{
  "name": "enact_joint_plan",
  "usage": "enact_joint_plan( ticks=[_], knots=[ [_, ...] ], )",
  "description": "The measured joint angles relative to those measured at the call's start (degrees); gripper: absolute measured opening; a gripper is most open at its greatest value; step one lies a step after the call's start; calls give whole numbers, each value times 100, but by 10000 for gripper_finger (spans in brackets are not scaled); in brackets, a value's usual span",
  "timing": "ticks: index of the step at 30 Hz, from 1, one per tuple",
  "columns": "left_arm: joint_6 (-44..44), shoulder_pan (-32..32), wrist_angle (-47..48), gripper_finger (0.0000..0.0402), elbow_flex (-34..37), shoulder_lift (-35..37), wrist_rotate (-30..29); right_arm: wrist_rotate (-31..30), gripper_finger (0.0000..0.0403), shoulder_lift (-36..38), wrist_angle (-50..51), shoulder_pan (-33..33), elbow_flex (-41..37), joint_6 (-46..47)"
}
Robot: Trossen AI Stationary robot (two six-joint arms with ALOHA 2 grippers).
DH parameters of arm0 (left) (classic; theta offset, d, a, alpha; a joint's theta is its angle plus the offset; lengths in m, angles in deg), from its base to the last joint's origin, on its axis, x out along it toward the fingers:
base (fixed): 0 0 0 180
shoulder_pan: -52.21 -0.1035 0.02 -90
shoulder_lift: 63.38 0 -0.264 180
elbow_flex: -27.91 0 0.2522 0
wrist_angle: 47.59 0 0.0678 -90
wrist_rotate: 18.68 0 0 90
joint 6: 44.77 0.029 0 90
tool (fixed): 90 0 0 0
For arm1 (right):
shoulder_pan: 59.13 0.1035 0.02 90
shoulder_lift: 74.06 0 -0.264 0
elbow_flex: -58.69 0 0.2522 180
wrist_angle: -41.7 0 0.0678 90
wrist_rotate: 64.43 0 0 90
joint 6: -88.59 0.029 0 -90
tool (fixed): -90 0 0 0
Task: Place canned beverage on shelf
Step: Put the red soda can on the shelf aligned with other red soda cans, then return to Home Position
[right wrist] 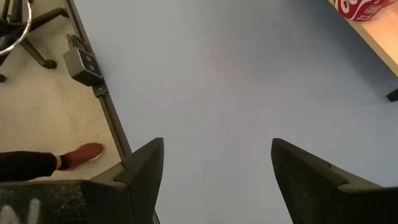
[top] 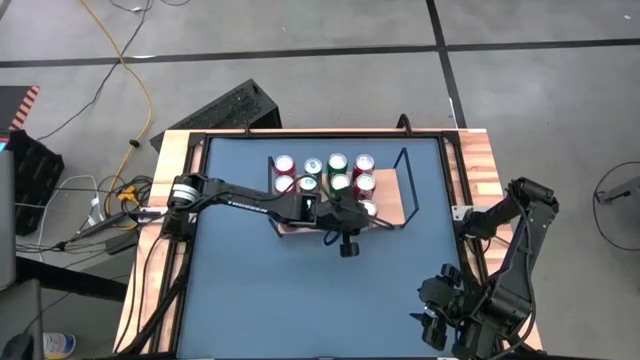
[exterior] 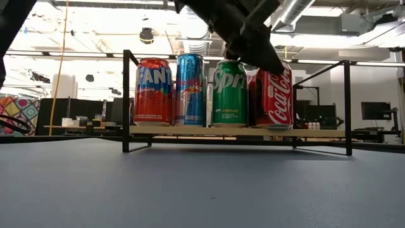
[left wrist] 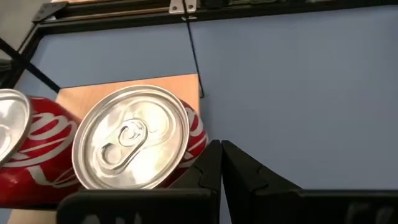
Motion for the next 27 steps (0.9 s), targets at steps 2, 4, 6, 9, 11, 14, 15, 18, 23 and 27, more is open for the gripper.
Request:
enact_joint_plan(
  ticks=[2, 4, 6, 9, 11, 14, 15, 18, 23, 27],
  knots=[
    [-20, -26, 0, 0, 0, 0, -55, 0, 282, 0, -2, 0, 2, 10],
    [-35, -50, -31, 0, 0, 0, -184, 0, 282, 0, -2, 0, 2, 10],
    [-40, -91, -42, 0, 0, 0, -224, 0, 282, 0, -2, 0, 2, 10],
    [-162, -119, -45, 0, -2, 0, -221, 0, 282, 0, -7, 0, 2, 9],
    [-222, -119, -60, 0, -2, 0, -220, 0, 282, 0, -17, 0, 2, 8],
    [-358, -101, -167, 0, -2, 0, -168, 2, 282, 0, -21, 0, 2, 8],
    [-411, -93, -223, 0, -5, 0, -75, 2, 282, 0, -19, 0, 2, 8],
    [-559, -35, -272, 0, -112, 0, 191, 2, 282, 0, -30, 0, 2, 6],
    [-1110, 86, 80, 5, -633, 61, 483, -251, 282, 0, -52, 7, 3, -71],
    [-1438, 136, 942, 9, -1471, 304, 501, -669, 282, 9, -74, -14, 9, -496]
  ],
)
